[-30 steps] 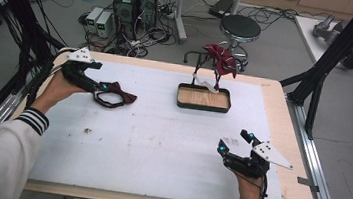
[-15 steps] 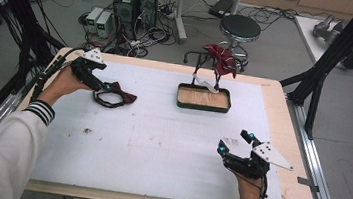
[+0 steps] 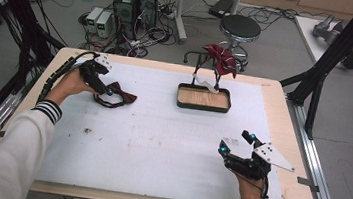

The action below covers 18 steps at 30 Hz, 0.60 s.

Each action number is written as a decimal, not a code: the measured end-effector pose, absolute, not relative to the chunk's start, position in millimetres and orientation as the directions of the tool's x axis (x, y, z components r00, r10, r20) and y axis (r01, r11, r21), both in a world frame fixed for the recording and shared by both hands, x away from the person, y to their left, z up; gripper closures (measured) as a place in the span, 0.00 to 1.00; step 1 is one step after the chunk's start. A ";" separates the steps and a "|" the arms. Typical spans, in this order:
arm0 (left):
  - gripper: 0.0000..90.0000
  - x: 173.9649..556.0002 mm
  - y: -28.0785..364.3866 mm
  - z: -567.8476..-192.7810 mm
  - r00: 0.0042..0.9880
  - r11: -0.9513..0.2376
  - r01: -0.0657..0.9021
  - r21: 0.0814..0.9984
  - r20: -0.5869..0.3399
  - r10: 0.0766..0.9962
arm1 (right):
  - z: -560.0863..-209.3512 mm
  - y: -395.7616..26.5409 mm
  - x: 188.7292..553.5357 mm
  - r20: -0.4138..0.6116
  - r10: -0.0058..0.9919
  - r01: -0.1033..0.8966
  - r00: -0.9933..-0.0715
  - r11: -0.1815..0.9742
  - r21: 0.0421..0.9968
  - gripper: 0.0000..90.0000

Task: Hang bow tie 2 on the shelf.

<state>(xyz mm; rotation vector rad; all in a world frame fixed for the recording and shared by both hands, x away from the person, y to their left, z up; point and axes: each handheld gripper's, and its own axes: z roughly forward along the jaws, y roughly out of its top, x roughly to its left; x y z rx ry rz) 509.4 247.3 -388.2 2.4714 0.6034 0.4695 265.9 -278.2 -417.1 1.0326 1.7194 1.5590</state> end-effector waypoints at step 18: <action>0.29 523.9 237.1 -412.2 0.856 -0.806 0.356 0.473 0.180 0.484 | -417.0 -280.5 266.3 0.071 0.853 0.158 -0.516 0.013 0.987 0.12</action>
